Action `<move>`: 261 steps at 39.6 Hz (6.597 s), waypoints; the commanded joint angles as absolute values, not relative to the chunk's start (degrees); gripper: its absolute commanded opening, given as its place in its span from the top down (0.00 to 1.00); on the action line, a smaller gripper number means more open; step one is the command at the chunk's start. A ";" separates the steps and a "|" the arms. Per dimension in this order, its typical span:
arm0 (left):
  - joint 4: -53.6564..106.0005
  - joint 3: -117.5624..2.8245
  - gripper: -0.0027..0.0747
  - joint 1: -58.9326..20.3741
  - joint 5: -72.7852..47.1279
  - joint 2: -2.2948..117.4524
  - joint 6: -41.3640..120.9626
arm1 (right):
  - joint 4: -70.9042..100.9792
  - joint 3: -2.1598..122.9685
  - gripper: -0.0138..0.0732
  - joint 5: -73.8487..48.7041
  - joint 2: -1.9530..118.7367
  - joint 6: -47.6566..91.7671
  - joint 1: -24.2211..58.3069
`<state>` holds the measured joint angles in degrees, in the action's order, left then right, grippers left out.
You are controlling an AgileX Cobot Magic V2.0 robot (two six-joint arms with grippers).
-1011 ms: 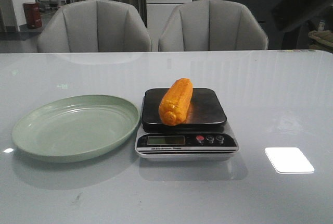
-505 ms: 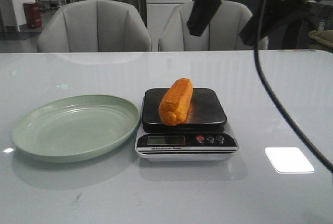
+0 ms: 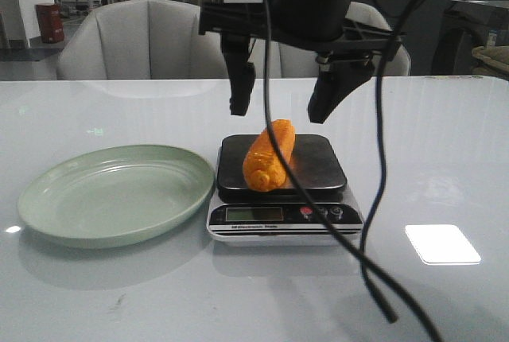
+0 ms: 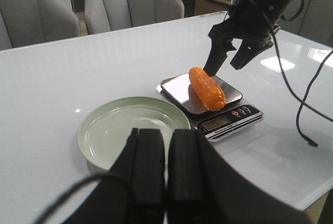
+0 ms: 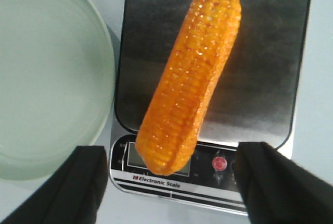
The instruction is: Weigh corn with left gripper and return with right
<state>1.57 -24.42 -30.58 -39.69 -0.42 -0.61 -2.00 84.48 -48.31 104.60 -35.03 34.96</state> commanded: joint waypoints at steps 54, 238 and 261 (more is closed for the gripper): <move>1.61 -25.69 0.82 -30.60 -35.09 -1.42 -0.69 | -4.98 87.12 0.55 -36.56 109.53 -48.49 42.49; 1.61 -25.69 0.82 -30.60 -35.09 -1.42 -0.69 | 6.08 14.10 0.64 -13.75 1.23 1.77 12.07; 1.58 -23.98 0.82 -27.28 -29.68 -1.42 -0.69 | 6.08 14.10 0.64 -13.75 1.23 1.77 12.07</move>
<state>1.47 -23.48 -29.26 -37.26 -0.42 -0.61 6.09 12.68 -17.98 0.63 1.32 12.04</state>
